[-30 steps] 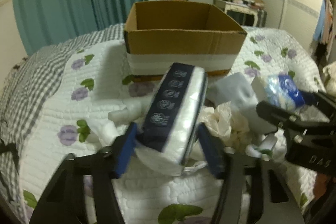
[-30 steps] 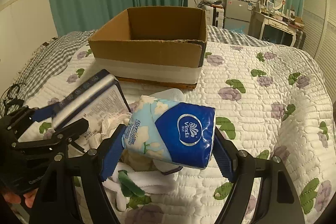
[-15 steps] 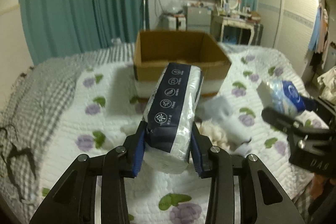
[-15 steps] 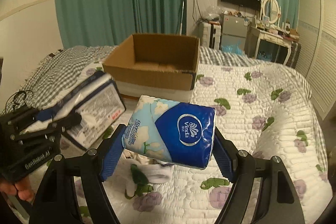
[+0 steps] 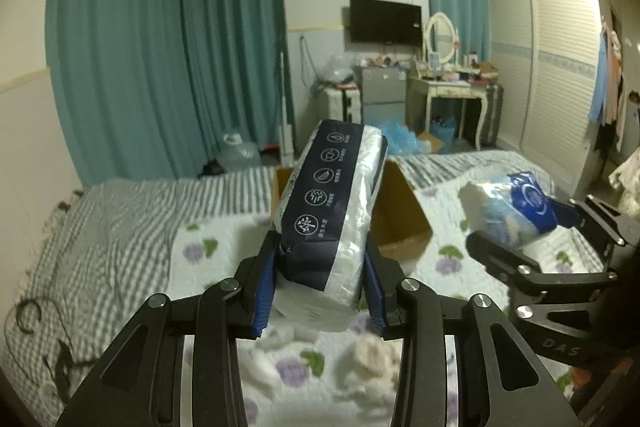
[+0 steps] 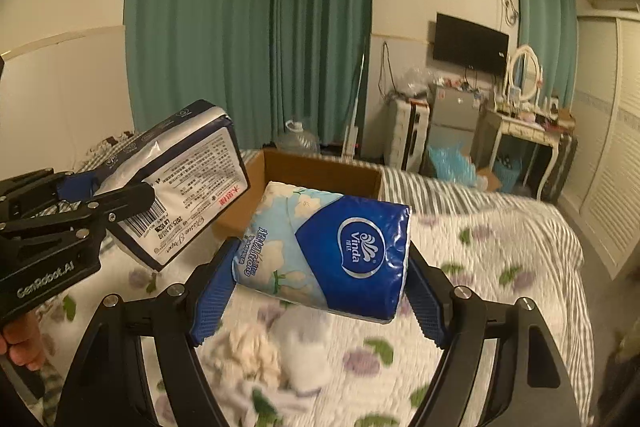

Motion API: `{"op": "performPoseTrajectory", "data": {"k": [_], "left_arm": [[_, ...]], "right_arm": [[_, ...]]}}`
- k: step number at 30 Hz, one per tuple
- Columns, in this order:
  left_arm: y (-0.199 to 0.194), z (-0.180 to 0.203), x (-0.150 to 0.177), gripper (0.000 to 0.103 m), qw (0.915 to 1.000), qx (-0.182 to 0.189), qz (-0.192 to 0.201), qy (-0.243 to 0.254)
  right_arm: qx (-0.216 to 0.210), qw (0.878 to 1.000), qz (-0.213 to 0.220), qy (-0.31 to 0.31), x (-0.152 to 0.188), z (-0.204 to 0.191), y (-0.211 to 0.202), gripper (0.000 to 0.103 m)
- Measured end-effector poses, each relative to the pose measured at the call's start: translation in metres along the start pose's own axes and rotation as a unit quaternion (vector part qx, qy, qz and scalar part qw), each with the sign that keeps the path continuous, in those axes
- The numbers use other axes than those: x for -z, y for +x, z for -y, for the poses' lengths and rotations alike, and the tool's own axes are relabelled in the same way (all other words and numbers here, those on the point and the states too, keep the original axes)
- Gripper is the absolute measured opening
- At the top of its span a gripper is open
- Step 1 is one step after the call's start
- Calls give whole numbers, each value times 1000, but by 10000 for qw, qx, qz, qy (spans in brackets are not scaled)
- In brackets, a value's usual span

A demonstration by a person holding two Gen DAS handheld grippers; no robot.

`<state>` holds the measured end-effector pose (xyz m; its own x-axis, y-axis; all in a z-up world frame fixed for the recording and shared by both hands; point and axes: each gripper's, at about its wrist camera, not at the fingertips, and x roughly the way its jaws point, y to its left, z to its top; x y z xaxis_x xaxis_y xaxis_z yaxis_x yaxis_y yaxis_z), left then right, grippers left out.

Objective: Organize soft objects
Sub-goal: 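Carry both tissue packs into the cardboard box and open both grippers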

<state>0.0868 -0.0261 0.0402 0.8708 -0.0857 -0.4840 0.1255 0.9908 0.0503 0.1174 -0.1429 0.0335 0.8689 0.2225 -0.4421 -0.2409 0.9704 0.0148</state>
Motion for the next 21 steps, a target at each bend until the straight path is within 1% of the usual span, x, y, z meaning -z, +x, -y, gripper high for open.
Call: {"op": "performPoseTrajectory", "data": {"k": [3, 5, 7, 10, 15, 18, 21], "left_arm": [[15, -2, -13, 38, 10000, -60, 29, 41], [30, -6, -20, 38, 9999, -105, -4, -16], [50, -11, -25, 38, 9998, -145, -68, -78], [79, -16, -30, 40, 9996, -273, -108, -38], [131, -20, -29, 41, 9994, -272, -216, -80], [158, -21, -25, 42, 9991, -299, -282, -88], [180, -21, -22, 43, 9990, -271, -352, -81]], "right_arm": [[-13, 10000, 29, 5, -15, 3, 22, 77], [-7, 10000, 15, 21, -23, 6, 40, 77], [-18, 10000, -16, 50, -29, 10, 60, 77], [-98, 9998, -112, 145, -36, 16, 93, 77], [-240, 9991, -271, 241, -37, 26, 151, 77], [-214, 9989, -354, 207, -37, 30, 182, 77], [-277, 9980, -463, 326, -33, 38, 204, 77]]}}
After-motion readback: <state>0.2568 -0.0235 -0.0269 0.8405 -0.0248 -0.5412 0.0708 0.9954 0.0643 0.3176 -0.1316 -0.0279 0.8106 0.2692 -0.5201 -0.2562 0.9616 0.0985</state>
